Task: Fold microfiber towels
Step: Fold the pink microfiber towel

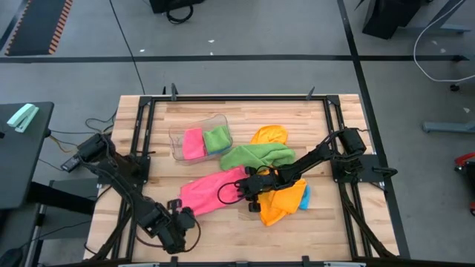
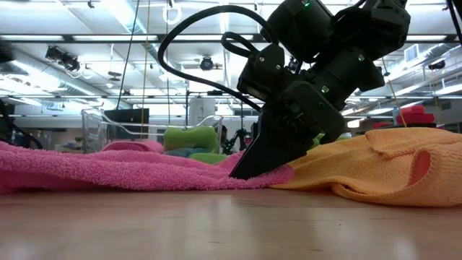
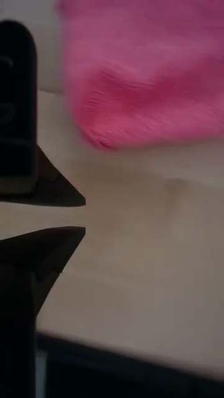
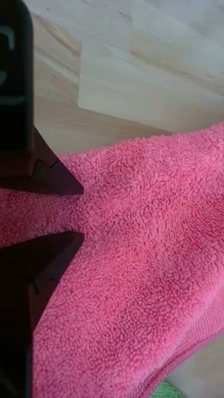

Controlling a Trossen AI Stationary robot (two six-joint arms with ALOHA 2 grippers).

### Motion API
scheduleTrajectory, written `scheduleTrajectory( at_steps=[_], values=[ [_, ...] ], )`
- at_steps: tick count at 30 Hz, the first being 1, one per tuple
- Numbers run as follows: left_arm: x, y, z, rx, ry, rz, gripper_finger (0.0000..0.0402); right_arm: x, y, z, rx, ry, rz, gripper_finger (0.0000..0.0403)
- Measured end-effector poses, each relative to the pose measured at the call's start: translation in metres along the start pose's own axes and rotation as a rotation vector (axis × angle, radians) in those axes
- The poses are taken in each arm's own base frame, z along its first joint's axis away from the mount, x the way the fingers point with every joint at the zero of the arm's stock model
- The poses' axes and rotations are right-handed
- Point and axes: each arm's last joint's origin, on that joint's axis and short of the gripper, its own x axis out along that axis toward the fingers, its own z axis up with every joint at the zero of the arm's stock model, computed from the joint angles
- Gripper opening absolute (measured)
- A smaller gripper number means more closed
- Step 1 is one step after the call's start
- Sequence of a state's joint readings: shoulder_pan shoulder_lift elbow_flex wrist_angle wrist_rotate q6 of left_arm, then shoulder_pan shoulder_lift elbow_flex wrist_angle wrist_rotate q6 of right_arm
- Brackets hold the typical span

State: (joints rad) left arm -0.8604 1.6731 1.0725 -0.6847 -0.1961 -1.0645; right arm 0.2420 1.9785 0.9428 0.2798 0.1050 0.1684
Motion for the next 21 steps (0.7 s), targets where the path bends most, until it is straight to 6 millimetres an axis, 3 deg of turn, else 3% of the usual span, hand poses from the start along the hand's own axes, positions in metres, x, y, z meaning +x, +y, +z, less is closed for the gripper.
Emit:
scheduleTrajectory(
  at_steps=[7,17,21],
  values=[
    [0.014,0.007,-0.002,-0.299,-0.007,0.121,0.0055,0.000,0.000,0.000,0.014,0.000,0.000,0.0117],
    [0.016,0.014,0.006,-0.487,-0.049,0.157,0.0180,0.000,0.001,0.000,0.014,-0.003,0.003,0.0117],
    [0.016,0.018,0.007,-0.539,-0.099,0.201,0.0192,0.000,0.001,0.000,0.011,-0.004,0.003,0.0117]
  ],
)
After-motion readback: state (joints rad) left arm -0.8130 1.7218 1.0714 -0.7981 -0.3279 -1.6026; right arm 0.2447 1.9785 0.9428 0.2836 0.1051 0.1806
